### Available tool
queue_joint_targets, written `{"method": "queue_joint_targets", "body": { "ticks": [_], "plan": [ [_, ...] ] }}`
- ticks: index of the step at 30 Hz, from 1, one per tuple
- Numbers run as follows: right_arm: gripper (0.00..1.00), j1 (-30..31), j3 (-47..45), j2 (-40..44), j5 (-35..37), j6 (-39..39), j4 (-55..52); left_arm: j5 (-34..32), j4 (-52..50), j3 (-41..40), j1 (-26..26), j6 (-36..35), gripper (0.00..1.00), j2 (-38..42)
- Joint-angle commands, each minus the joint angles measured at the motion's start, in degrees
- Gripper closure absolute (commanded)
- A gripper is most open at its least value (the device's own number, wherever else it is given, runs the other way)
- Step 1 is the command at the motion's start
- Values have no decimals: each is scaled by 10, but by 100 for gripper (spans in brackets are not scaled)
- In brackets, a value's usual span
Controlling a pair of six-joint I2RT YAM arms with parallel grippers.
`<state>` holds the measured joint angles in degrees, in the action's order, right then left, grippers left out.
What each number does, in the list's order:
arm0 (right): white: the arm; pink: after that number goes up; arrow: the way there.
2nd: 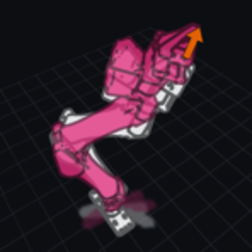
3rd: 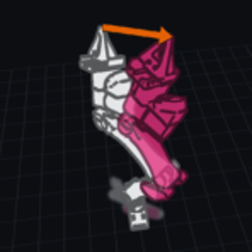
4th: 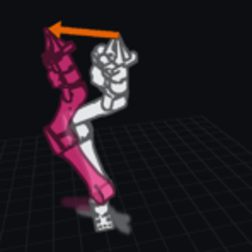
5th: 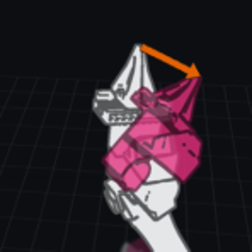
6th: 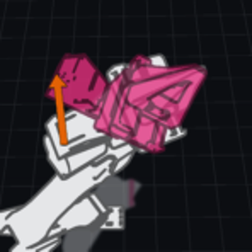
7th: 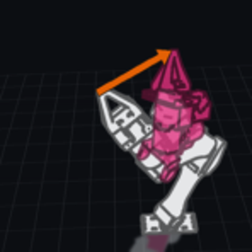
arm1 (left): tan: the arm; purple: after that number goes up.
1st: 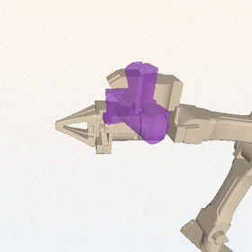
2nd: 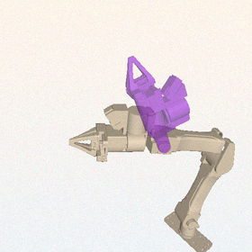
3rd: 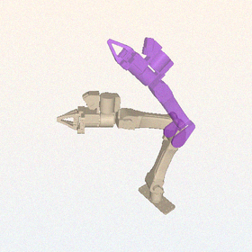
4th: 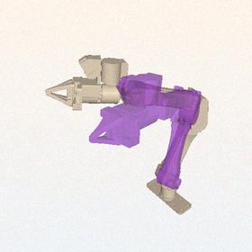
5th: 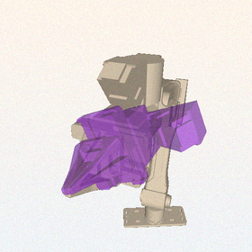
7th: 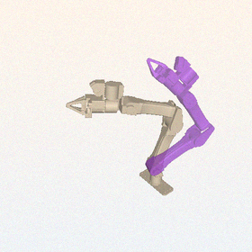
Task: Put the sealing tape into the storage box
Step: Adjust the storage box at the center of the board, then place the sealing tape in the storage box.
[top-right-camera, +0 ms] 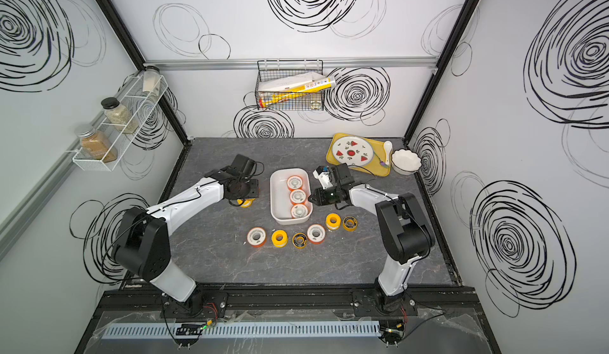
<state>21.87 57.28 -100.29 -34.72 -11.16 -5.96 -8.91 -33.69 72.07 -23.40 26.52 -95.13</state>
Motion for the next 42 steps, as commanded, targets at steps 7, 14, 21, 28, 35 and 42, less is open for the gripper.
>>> {"method": "queue_joint_targets", "body": {
  "ticks": [7,14,21,28,35,42],
  "plan": [
    [73,13,12,-14,-46,-23,13,20,-39,160,-69,-52,45,-109],
    [73,19,12,-15,-46,-37,17,10,-69,256,-96,-70,45,-195],
    [73,20,9,-13,-44,-37,18,-13,-86,293,-97,-73,45,-241],
    [73,20,3,-13,-35,-35,16,-39,-93,304,-92,-66,44,-265],
    [74,20,2,-10,-33,-34,14,-50,-87,314,-78,-70,44,-278],
    [73,20,0,-12,-28,-33,11,-67,-91,331,-68,-71,44,-300]
  ]
}}
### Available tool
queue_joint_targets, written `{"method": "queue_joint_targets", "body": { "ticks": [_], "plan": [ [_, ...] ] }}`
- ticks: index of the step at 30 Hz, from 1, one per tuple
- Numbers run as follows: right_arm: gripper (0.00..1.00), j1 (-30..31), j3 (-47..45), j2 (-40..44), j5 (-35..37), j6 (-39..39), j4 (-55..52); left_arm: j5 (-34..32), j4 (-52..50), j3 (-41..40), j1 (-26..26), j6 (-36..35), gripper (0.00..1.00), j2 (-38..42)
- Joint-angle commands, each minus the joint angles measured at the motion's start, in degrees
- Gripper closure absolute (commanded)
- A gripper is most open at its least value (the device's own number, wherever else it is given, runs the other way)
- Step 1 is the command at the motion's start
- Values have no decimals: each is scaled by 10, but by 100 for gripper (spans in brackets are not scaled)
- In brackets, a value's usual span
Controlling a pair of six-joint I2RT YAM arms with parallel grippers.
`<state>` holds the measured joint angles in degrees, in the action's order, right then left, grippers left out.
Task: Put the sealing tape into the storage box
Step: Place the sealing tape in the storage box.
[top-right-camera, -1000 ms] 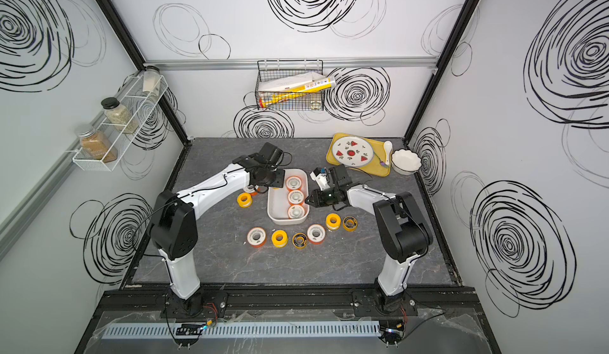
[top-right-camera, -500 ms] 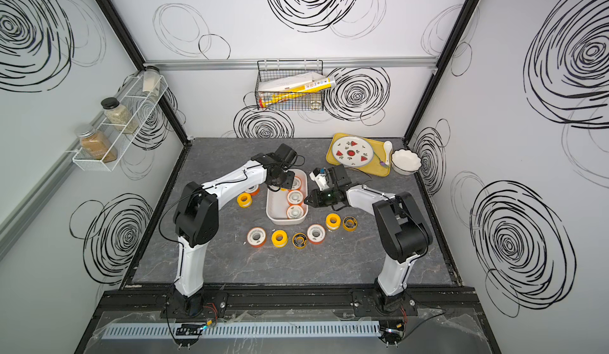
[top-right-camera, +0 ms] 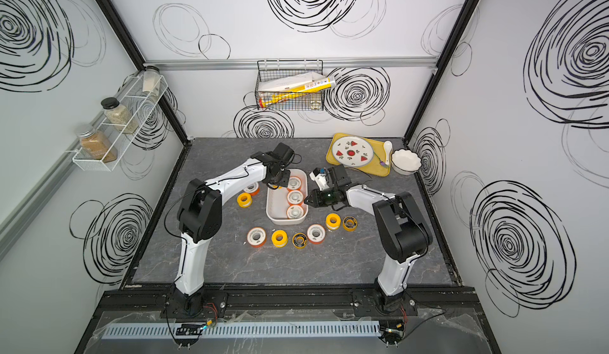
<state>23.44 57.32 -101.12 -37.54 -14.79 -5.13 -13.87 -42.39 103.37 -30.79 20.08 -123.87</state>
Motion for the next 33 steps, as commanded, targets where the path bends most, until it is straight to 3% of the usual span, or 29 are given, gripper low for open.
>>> {"method": "queue_joint_targets", "body": {
  "ticks": [1,33],
  "plan": [
    [73,4,0,-4,0,4,2,-19,-4,22,5,-8,44,-15],
    [73,5,7,-13,3,18,-17,-29,-10,60,7,-11,43,-72]
  ]
}}
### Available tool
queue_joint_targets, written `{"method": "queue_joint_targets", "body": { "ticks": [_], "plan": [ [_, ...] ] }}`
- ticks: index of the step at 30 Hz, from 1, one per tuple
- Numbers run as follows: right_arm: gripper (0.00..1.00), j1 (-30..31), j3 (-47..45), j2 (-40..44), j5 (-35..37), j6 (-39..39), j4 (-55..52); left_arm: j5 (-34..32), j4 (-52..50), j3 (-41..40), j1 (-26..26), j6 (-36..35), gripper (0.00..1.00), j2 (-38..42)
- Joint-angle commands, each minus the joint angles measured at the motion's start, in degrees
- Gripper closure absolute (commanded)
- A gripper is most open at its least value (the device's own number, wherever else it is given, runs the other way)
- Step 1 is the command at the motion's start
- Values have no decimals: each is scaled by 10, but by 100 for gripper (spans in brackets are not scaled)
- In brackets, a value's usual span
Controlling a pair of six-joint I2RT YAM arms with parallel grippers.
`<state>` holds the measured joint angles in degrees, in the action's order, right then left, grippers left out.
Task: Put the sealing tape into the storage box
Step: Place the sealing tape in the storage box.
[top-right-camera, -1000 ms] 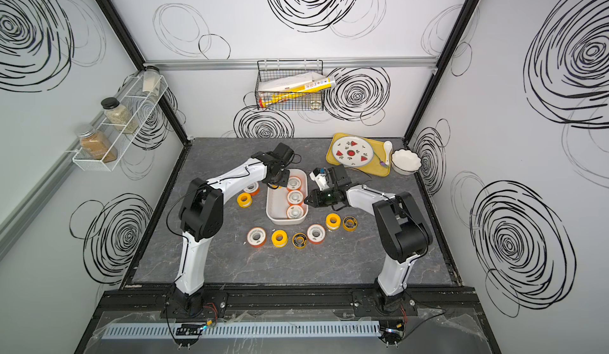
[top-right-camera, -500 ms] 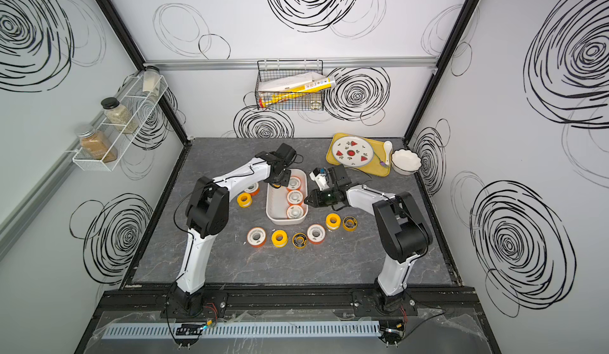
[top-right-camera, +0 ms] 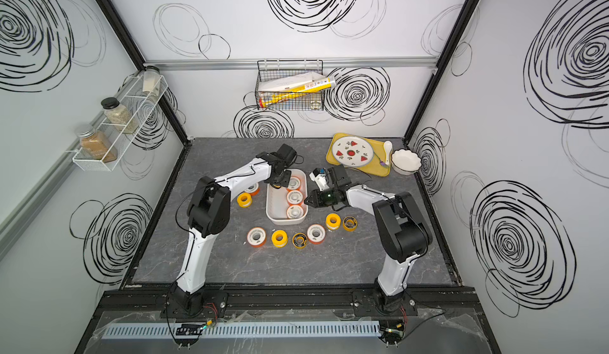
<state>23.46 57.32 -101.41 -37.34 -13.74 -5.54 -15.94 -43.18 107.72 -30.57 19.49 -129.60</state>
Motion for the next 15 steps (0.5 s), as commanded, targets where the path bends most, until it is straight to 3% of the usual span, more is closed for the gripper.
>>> {"method": "queue_joint_targets", "body": {
  "ticks": [1,15],
  "plan": [
    [73,4,8,-11,2,8,-14,-8,-2,16,6,-4,43,-16],
    [72,4,10,-11,2,11,-18,-7,-2,19,7,-5,37,-16]
  ]
}}
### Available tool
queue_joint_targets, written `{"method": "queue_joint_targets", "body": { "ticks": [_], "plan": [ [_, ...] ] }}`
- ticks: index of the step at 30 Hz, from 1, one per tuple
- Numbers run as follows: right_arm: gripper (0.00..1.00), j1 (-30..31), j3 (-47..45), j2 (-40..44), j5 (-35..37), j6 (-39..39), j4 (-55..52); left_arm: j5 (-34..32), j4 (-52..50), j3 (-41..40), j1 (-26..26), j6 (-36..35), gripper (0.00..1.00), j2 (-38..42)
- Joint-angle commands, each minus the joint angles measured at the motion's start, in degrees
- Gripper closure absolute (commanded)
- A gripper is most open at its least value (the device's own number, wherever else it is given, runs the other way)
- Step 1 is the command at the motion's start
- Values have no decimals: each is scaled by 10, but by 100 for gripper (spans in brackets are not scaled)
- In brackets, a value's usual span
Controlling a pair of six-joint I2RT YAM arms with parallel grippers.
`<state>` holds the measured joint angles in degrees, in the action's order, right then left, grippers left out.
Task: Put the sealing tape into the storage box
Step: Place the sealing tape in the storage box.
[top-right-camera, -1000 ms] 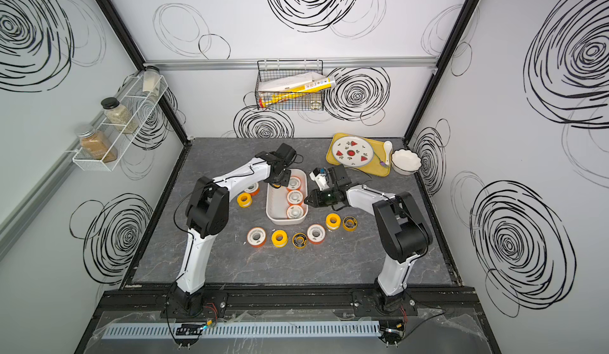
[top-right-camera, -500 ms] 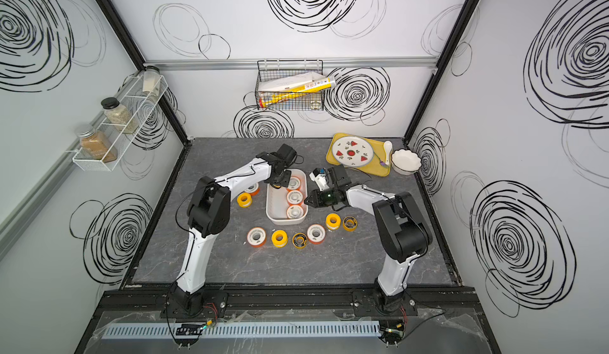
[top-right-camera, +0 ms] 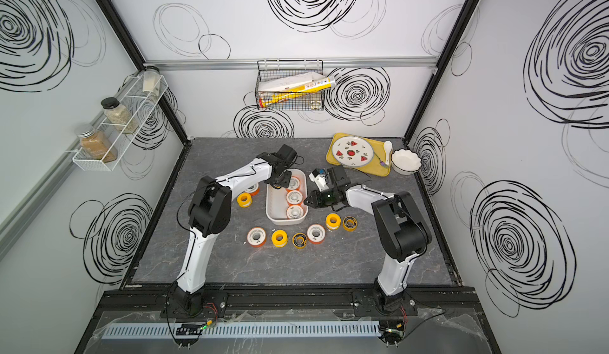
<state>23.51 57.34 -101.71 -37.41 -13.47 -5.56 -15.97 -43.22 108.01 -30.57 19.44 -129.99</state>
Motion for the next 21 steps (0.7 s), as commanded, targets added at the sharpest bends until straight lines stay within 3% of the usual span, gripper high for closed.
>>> {"method": "queue_joint_targets", "body": {
  "ticks": [1,21],
  "plan": [
    [73,3,9,-9,2,9,-17,-7,-1,17,8,-4,37,-11],
    [72,4,5,-5,3,9,-18,-19,-6,16,6,-5,31,-4]
  ]
}}
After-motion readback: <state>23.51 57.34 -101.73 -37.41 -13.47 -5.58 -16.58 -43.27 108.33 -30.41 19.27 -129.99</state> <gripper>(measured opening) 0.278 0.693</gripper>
